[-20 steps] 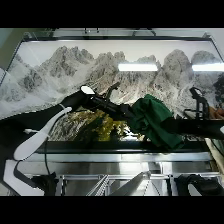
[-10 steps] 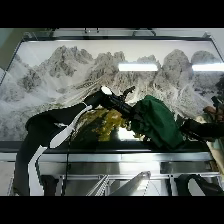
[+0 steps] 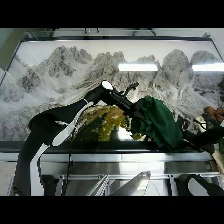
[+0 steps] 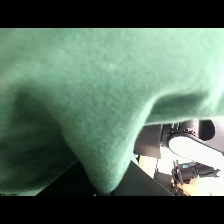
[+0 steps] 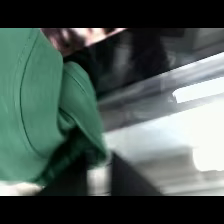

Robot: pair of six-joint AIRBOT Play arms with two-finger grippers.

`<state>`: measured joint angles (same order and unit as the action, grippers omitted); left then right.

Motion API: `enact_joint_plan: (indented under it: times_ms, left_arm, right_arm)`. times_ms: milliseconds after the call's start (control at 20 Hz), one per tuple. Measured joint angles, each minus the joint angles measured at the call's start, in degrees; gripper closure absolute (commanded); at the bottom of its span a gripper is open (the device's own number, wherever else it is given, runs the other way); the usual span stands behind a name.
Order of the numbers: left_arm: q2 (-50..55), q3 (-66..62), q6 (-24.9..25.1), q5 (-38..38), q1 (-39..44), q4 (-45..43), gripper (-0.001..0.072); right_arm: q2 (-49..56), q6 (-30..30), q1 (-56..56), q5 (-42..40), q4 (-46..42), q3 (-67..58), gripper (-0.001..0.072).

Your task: Fold the shirts.

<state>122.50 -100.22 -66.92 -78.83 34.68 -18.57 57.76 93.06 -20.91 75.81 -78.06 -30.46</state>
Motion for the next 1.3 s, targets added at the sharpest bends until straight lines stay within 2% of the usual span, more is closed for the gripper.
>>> enact_joint_plan:
  times_ms: [200, 400, 500, 700, 850, 950, 1100, 1300]
  left_arm:
    - [-0.87, -0.24, 0.00, -3.76, -2.14, -0.02, 0.0715]
    - [-7.56, -0.35, -0.52, -11.04, -8.98, -0.02, 0.0713]
    - [-12.79, -0.35, -1.29, -14.51, -13.38, -0.02, 0.0713]
    - [-23.61, -0.35, -2.78, -21.84, -20.76, 0.13, 0.0711]
    - [-31.17, -0.37, -2.99, -25.11, -25.49, 0.13, 0.0711]
    - [-36.26, -0.37, -3.21, -26.27, -28.44, -1.55, 0.0711]
    - [-43.28, 0.98, -4.07, -26.51, -30.75, -10.95, 0.0702]
    - [-50.58, 10.10, -3.06, -23.45, -30.82, -23.89, 0.0700]
  right_arm:
    - [1.53, -5.90, -0.04, -1.14, 8.24, -0.44, 0.0688]
    - [-4.28, -9.09, -0.04, -0.81, 17.29, -10.19, 0.0688]
    - [-7.41, -11.56, -0.07, -0.39, 25.51, -17.55, 0.0688]
    - [-11.15, -19.67, -0.07, -0.44, 47.54, -27.61, 0.0688]
    - [-12.59, -23.61, -0.09, -1.79, 57.09, -30.23, 0.0688]
    - [-12.98, -24.30, 0.17, -0.81, 60.13, -30.95, 0.0688]
    - [-13.77, -25.27, 1.40, 1.81, 62.55, -31.34, 0.0688]
    - [-13.84, -25.55, 5.18, 1.49, 59.36, -27.93, 0.0688]
